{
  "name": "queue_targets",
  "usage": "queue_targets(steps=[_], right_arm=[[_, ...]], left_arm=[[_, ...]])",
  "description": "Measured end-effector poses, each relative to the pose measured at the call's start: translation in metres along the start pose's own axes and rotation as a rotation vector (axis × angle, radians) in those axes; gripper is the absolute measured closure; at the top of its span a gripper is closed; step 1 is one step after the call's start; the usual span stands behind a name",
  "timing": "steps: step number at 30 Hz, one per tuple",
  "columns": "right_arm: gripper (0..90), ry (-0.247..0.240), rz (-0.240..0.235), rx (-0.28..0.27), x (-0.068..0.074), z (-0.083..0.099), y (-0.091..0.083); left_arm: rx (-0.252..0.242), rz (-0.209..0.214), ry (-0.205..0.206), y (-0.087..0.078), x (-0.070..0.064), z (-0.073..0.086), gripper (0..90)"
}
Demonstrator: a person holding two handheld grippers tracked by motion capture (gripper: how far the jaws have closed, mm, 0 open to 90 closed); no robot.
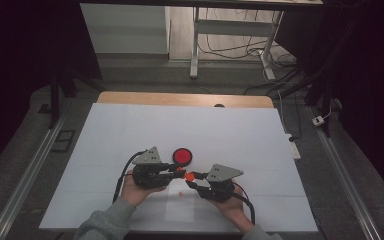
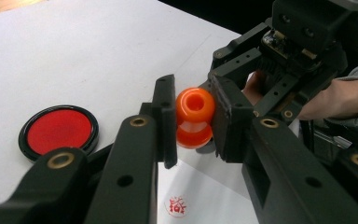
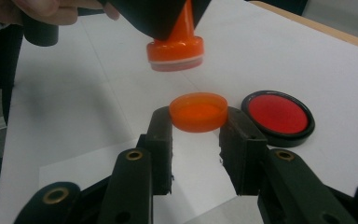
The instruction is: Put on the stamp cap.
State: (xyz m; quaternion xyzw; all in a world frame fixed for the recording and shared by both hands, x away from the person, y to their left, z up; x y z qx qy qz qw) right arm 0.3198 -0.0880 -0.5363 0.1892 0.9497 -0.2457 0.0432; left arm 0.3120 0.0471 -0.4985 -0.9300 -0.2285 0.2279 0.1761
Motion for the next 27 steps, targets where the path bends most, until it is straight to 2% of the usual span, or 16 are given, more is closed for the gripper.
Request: queue_targets(steps=[12, 27], right_arm=[[64.6, -0.014, -0.020, -0.001, 0.0057, -0.0048, 0.0094], [64.7, 0.011, -0.023, -0.021, 0.0046, -0.0072, 0.0091]], left_arm=[[0.004, 0.001, 0.005, 0.0016, -0.0011, 0.0004, 71.9], [0.008, 0.002, 0.003, 0.0052, -0.0011, 0.0019, 72.0]])
Point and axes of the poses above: each handheld gripper's, and its own axes: y roughly forward along the jaws, z roughly out of its underside, x roughly to its left, the point moved 7 cm from there along y, roughly forward along the jaws, and after that the axes turned 9 degrees about -y, right-handed, at the moved point
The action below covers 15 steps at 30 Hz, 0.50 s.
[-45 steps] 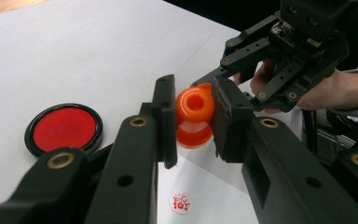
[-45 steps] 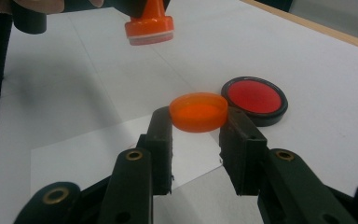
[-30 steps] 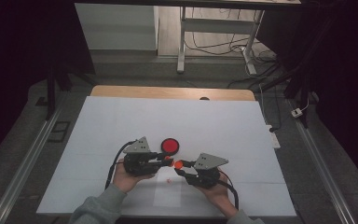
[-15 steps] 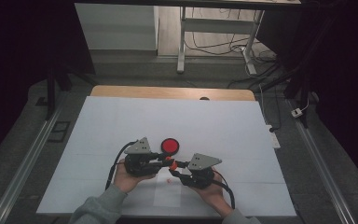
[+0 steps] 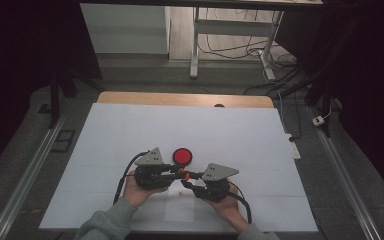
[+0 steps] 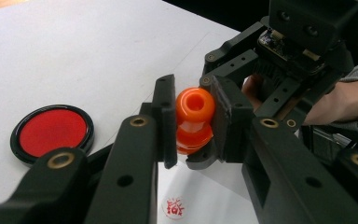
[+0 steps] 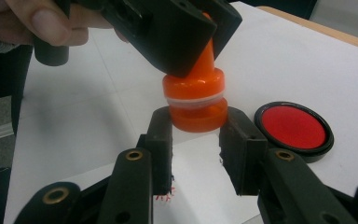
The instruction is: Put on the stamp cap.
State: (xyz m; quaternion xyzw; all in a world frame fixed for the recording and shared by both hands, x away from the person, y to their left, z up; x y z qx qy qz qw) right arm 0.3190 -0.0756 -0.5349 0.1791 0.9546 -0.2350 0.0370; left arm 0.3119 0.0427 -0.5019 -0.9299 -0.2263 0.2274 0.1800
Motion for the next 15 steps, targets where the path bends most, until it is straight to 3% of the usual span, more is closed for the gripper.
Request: queue_targets(steps=[15], right_arm=[[64.6, 0.004, 0.001, -0.006, -0.0004, -0.0004, -0.0005]], left_arm=[[0.002, 0.003, 0.004, 0.0027, -0.0013, 0.0006, 71.9]])
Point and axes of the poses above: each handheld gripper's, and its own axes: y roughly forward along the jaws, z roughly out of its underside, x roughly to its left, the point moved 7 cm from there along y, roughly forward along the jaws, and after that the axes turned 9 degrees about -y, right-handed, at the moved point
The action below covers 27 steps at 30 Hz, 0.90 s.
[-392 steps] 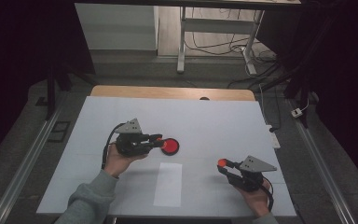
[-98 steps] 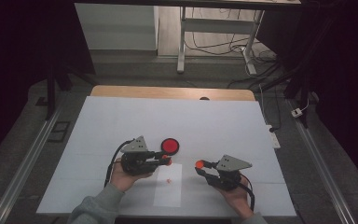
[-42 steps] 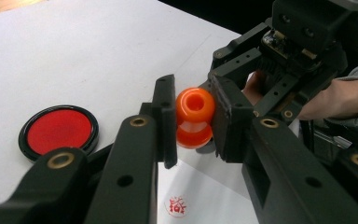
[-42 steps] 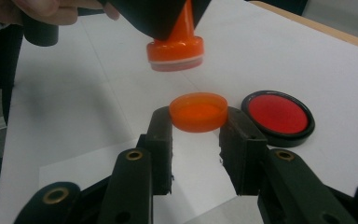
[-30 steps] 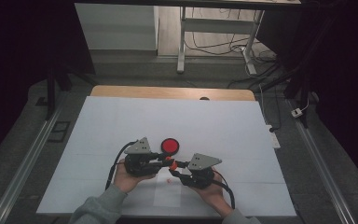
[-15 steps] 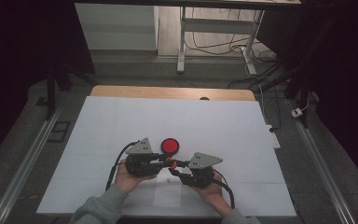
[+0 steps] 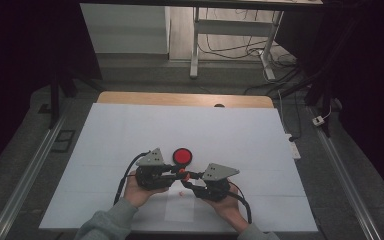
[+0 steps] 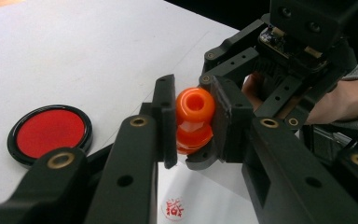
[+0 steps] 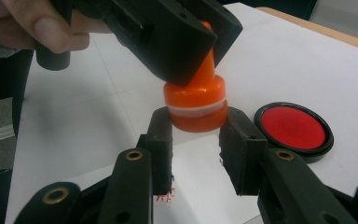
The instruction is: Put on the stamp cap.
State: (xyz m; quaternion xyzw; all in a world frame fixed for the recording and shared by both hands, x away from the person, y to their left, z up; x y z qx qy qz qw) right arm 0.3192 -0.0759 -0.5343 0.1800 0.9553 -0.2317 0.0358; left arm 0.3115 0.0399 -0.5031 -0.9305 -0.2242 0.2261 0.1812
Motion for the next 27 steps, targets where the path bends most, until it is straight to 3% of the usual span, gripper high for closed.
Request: queue_targets(steps=[27], right_arm=[[64.7, 0.006, 0.006, -0.009, 0.0004, -0.0008, -0.0013]], left_arm=[[-0.005, -0.005, 0.001, 0.0007, 0.0021, 0.0014, 72.1]])
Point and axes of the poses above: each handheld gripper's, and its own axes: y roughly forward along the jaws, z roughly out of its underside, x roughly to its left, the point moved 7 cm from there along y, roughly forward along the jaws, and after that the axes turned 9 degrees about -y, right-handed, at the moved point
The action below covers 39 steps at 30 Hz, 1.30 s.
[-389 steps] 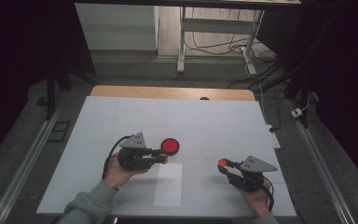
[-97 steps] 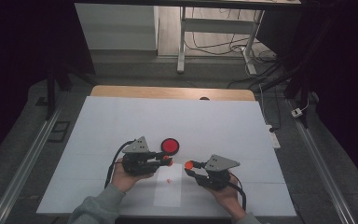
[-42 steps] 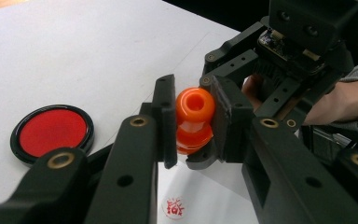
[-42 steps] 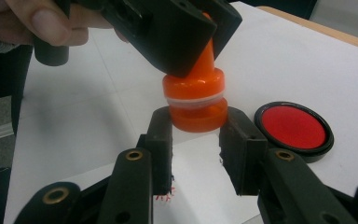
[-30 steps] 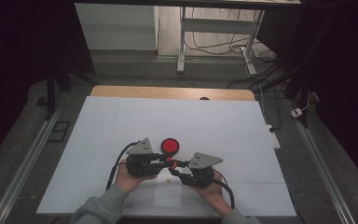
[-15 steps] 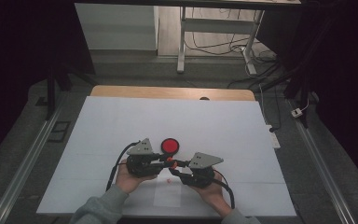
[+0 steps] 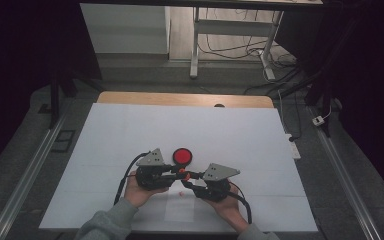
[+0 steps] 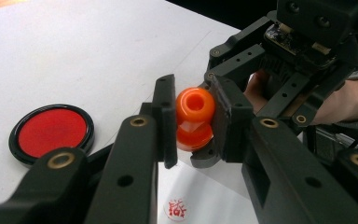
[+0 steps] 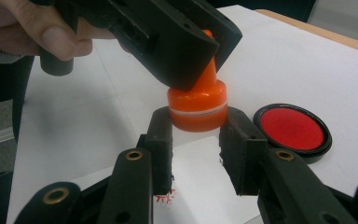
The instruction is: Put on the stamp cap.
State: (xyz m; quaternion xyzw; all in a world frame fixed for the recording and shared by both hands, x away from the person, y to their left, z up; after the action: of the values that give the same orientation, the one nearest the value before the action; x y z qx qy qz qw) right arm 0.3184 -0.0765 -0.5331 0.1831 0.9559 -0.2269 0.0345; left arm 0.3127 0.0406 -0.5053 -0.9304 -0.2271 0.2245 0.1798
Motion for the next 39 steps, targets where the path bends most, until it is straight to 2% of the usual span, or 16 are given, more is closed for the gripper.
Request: queue_targets(steps=[9, 24, 39], right_arm=[[64.9, -0.010, 0.007, 0.002, 0.0001, -0.0004, -0.0007], [65.0, -0.063, 0.028, 0.035, 0.0018, 0.0008, -0.0004], [65.0, -0.081, 0.042, 0.054, 0.0033, -0.0004, -0.0010]], left_arm=[[0.000, 0.003, 0.000, 0.0002, 0.0001, 0.0003, 72.2], [0.014, 0.006, -0.002, 0.0021, 0.0008, 0.0032, 72.5], [0.014, 0.006, -0.004, 0.0031, 0.0004, 0.0047, 72.6]])
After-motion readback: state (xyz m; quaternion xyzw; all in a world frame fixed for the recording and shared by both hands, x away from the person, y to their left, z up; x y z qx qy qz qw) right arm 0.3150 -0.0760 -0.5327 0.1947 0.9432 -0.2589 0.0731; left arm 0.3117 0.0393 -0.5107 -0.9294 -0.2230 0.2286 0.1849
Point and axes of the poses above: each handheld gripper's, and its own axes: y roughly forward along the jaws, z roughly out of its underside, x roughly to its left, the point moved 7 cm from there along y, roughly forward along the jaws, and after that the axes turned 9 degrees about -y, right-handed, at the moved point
